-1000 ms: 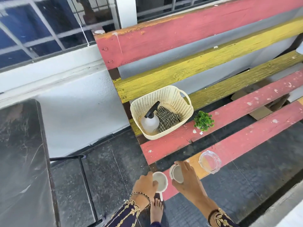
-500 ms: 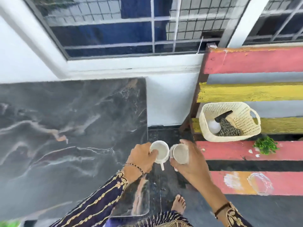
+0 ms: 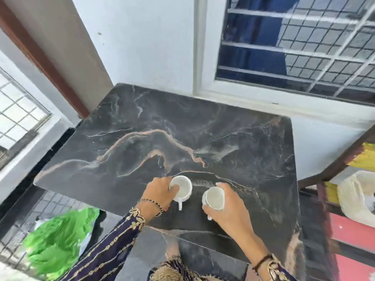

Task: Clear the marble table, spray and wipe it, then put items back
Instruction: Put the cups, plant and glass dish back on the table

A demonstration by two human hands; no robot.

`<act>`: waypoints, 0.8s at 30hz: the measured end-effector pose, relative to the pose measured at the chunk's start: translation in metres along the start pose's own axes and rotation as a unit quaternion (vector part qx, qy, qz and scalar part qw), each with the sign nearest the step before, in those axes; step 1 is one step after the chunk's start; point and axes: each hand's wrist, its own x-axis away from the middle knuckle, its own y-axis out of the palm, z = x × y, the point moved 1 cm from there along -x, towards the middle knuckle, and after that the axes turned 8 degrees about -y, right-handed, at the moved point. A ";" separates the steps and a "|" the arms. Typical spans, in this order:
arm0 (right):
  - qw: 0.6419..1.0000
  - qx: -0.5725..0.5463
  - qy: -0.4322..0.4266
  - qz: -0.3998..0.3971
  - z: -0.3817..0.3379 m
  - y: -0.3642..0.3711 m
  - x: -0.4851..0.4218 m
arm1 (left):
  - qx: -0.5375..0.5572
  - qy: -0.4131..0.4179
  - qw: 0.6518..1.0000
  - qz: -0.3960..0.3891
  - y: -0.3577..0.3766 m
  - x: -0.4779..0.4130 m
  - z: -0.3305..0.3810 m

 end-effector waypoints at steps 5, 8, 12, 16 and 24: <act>0.998 0.049 -0.015 -0.030 -0.052 0.059 -0.027 | -0.020 -0.033 0.999 0.029 -0.044 -0.034 -0.073; 0.997 0.065 -0.020 -0.033 -0.075 0.079 -0.048 | -0.044 -0.034 0.998 0.043 -0.062 -0.057 -0.100; 0.996 0.086 -0.016 -0.017 -0.096 0.092 -0.081 | -0.063 -0.016 0.996 0.061 -0.077 -0.086 -0.115; 0.996 0.094 0.007 -0.003 -0.103 0.092 -0.107 | -0.063 -0.012 0.996 0.069 -0.085 -0.112 -0.117; 0.994 0.109 0.030 0.014 -0.107 0.097 -0.123 | -0.090 0.006 0.994 0.057 -0.091 -0.148 -0.124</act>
